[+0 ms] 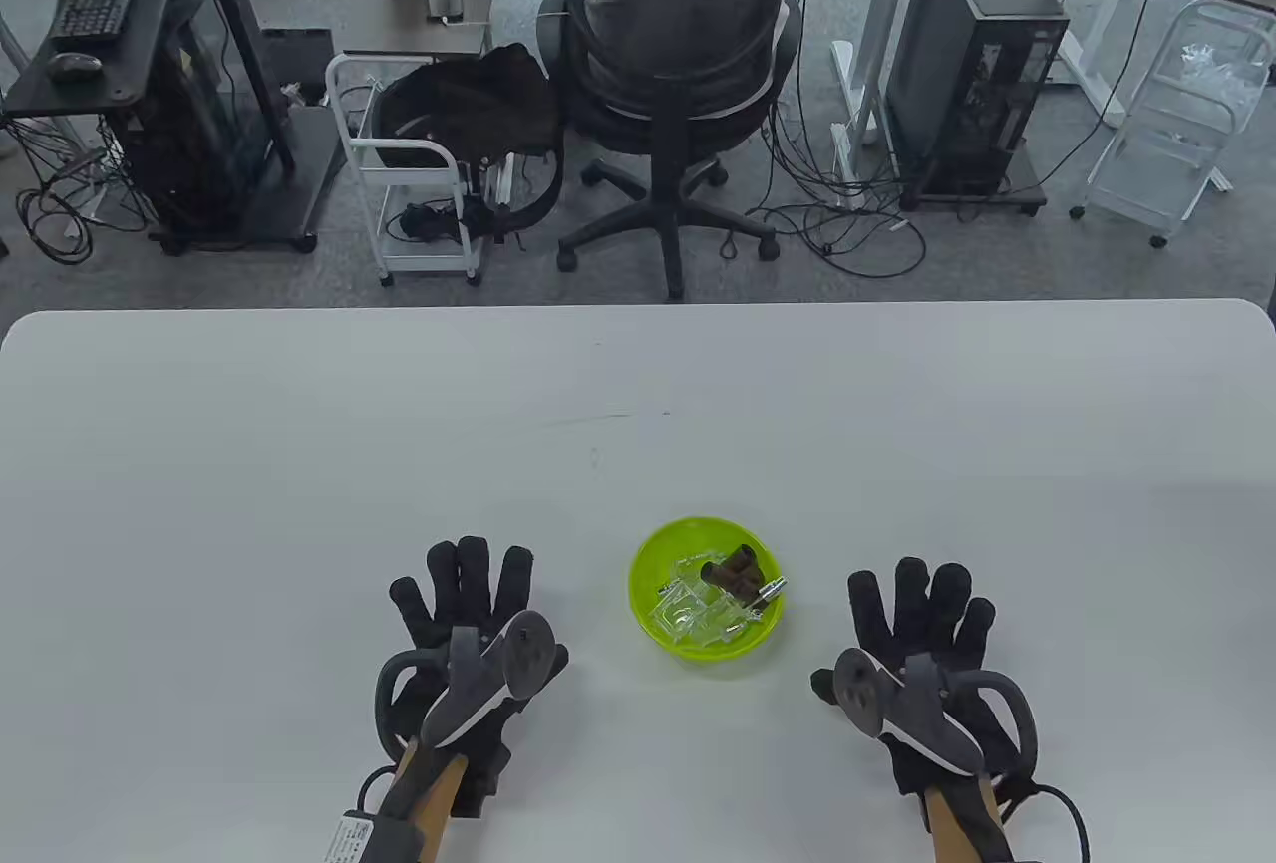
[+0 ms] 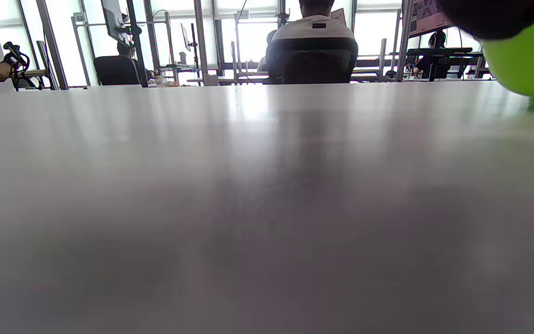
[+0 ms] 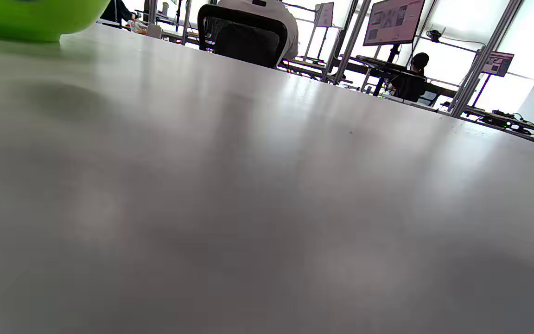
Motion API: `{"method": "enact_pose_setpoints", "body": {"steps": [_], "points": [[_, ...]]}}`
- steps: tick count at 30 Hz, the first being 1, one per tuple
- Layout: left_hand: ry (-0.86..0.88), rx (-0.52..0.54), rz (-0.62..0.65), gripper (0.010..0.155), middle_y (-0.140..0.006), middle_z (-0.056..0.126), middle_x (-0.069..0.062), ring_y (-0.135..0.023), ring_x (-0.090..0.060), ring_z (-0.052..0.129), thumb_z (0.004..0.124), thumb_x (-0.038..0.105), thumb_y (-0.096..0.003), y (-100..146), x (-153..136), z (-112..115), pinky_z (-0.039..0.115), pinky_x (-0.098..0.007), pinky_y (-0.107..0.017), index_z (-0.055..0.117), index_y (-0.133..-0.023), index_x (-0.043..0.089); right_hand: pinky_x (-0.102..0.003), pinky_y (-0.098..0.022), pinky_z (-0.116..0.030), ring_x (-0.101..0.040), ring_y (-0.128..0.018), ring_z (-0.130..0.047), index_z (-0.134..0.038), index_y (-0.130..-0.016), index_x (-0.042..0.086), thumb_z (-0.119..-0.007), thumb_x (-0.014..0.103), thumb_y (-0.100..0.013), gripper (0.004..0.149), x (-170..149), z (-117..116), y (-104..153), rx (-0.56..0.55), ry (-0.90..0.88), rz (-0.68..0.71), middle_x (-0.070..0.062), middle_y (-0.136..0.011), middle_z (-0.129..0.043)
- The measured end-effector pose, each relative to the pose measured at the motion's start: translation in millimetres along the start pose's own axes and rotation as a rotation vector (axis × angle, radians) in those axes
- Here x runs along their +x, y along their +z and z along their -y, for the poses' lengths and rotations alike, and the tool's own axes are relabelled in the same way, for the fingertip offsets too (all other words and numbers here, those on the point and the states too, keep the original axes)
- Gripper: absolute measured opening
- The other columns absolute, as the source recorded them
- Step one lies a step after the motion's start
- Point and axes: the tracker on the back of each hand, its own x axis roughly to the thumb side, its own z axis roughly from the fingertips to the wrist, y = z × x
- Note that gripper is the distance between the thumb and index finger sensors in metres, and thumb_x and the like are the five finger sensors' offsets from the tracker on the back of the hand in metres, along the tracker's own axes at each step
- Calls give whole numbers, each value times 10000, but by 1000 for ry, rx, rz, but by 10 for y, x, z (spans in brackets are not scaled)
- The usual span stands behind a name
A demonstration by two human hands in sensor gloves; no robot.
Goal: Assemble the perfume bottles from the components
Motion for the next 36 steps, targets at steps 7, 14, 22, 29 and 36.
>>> {"method": "enact_pose_setpoints", "body": {"steps": [7,14,22,29,36], "points": [[-5,-7,-1,1020,-1189,-40,-184,-1108,-506,-3,575,766,-438,-1,3,5,111,-754,-769,9,-1138,287,-743,-719,-147,-651,-1017,-4,-8,-1155,202,-473,756,-496,978,3,-8,-3,7,-5,3,-323,-1191,-20],[1,-16,-5,1015,-1191,-30,-188,-1110,-509,12,574,764,-440,-10,4,7,123,-753,-772,28,-1146,281,-743,-721,-148,-653,-1018,-7,-13,-1157,206,-472,754,-498,973,17,-22,-14,24,-7,5,-322,-1194,-27],[129,-34,109,1002,-1202,45,-222,-1120,-525,114,576,764,-453,-64,239,-114,210,-717,-800,121,-1175,239,-740,-724,-161,-661,-1011,-16,-22,-1159,198,-470,751,-502,969,9,-24,-11,15,-18,5,-330,-1191,-31],[214,-107,183,967,-1217,162,-235,-1127,-528,252,598,743,-473,-257,753,-245,324,-680,-822,250,-1194,202,-736,-728,-164,-660,-1012,-18,-22,-1159,196,-470,748,-504,967,10,-20,-8,19,-19,6,-331,-1190,-32],[142,-202,174,950,-1217,227,-252,-1120,-528,364,668,719,-472,-424,1142,-241,442,-639,-822,410,-1178,139,-732,-731,-165,-660,-1013,-22,-24,-1159,196,-471,746,-506,964,7,-32,-15,12,-33,13,-332,-1190,-34]]}}
